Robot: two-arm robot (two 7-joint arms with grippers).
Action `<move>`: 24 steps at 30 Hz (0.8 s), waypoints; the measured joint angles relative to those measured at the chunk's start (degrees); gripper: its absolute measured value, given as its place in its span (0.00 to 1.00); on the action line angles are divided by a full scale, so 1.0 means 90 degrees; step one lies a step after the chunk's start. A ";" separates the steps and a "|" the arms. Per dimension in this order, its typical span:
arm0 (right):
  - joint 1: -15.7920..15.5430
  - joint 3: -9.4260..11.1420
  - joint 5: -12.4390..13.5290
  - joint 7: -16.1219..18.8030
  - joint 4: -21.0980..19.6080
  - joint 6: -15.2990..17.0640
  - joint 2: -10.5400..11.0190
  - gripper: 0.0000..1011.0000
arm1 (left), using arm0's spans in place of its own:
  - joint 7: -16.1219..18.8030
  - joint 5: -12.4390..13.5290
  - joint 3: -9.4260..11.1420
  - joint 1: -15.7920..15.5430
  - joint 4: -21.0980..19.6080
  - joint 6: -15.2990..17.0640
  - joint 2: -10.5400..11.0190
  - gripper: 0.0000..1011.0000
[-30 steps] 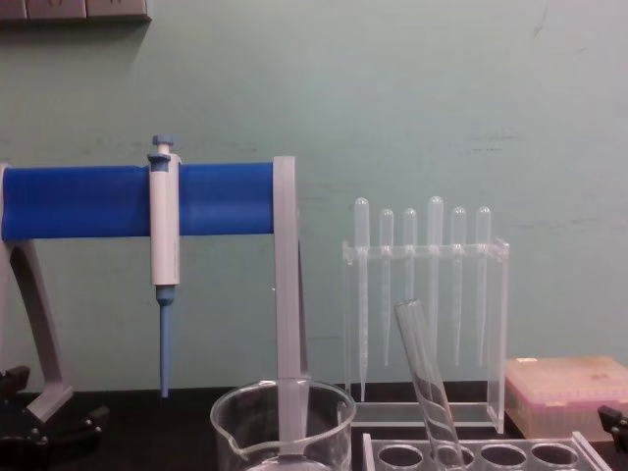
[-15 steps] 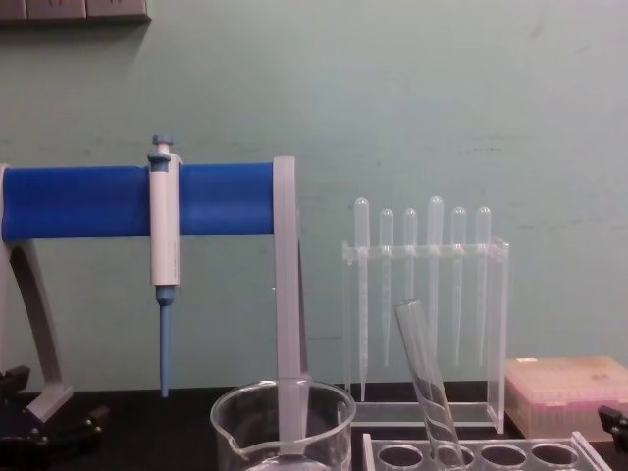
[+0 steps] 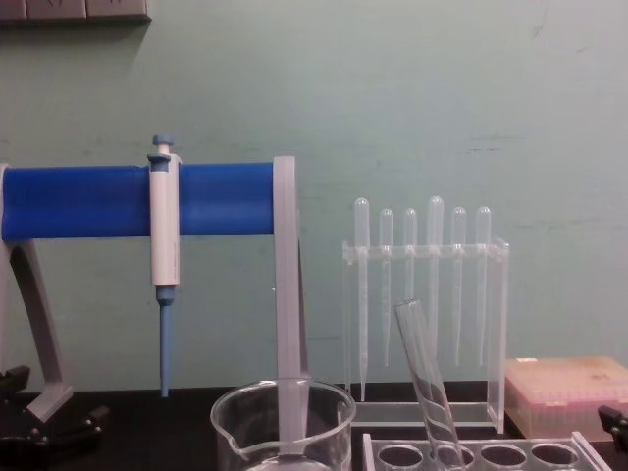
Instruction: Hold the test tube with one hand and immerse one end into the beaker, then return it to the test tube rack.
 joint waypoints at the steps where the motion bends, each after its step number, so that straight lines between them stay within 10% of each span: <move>1: 0.0000 0.0000 0.0000 0.0000 0.0000 0.0000 0.0000 0.99 | 0.0000 0.0000 0.0000 0.0000 0.0000 0.0000 0.0000 0.99; 15: -0.1097 0.0589 0.0148 0.0009 -0.1600 0.0230 0.0633 0.99 | 0.0000 0.0000 0.0000 0.0000 0.0000 0.0000 0.0000 0.99; 24: -0.1474 0.0679 0.0650 0.0886 -0.2420 0.0402 0.0894 0.99 | 0.0000 0.0000 0.0000 0.0000 0.0000 0.0000 0.0000 0.99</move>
